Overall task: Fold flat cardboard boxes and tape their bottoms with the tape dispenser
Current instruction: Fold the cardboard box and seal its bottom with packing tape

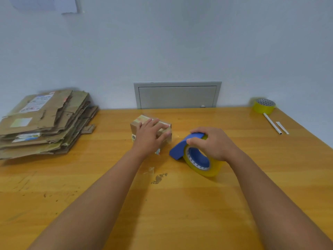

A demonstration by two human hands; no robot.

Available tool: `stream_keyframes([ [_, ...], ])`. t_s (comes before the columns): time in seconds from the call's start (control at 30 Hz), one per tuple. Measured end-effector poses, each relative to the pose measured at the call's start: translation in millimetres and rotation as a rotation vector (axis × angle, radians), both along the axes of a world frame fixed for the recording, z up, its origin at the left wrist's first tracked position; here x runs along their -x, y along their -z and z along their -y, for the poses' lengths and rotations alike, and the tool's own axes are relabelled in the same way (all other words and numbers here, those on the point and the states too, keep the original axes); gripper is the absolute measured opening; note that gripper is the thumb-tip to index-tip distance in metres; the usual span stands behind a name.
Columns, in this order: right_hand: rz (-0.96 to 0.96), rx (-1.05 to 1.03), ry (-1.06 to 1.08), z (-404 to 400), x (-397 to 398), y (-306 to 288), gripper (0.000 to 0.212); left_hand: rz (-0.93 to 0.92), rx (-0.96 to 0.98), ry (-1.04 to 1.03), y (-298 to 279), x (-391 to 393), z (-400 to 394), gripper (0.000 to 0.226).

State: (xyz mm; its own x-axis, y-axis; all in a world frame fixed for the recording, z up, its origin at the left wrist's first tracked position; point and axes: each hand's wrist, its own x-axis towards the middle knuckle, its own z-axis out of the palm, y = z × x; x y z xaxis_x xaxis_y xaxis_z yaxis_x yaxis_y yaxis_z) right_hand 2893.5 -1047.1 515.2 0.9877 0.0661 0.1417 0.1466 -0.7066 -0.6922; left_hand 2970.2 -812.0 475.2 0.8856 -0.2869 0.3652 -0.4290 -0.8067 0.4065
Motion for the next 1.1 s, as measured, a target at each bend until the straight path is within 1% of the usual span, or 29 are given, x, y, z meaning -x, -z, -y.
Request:
stream_keyframes([
  [0.13, 0.070, -0.160, 0.089, 14.2, 12.8, 12.4, 0.035, 0.057, -0.012, 0.021, 3.0, -1.0, -2.7, 0.031],
  [0.23, 0.137, -0.290, 0.151, 19.0, 17.2, 11.6, 0.041, 0.009, -0.001, 0.068, -1.6, -2.3, -17.5, 0.043],
  [0.3, 0.198, -0.383, 0.206, 19.6, 14.8, 10.5, 0.040, -0.032, -0.025, 0.092, -3.9, -4.1, -28.3, 0.048],
  [0.4, 0.255, -0.471, 0.275, 13.7, 7.0, 9.9, 0.043, -0.050, -0.031, 0.096, -3.3, -2.8, -31.4, 0.045],
  [0.5, 0.283, -0.537, 0.328, 2.3, -3.8, 12.0, 0.046, 0.021, 0.004, 0.016, -2.1, 0.2, -19.8, 0.044],
  [0.57, 0.312, -0.552, 0.345, -6.0, -10.8, 16.8, 0.044, 0.064, -0.019, 0.005, -2.4, -0.6, -15.4, 0.040],
  [0.67, 0.332, -0.550, 0.362, -19.1, -18.6, 25.2, 0.046, 0.049, -0.088, 0.038, -3.1, -1.8, -22.1, 0.039],
  [0.73, 0.327, -0.534, 0.369, -28.8, -22.6, 30.1, 0.049, 0.058, -0.145, 0.025, 0.0, 0.0, -26.8, 0.046],
  [0.83, 0.329, -0.495, 0.377, -42.2, -26.2, 35.4, 0.058, 0.067, -0.156, -0.011, 3.4, 2.3, -25.4, 0.053],
  [0.9, 0.341, -0.480, 0.369, -48.0, -25.4, 40.4, 0.066, 0.060, -0.176, -0.026, 4.9, 1.7, -24.3, 0.061],
  [0.97, 0.347, -0.460, 0.352, -51.9, -23.5, 45.3, 0.070, 0.057, -0.185, -0.052, 5.5, 2.0, -25.1, 0.070],
  [1.03, 0.359, -0.434, 0.337, -54.6, -21.8, 49.6, 0.069, 0.080, -0.182, -0.042, 6.1, 1.1, -26.0, 0.066],
  [1.1, 0.372, -0.407, 0.333, -55.9, -20.7, 51.6, 0.069, 0.086, -0.180, 0.020, 5.3, -0.8, -28.6, 0.061],
])
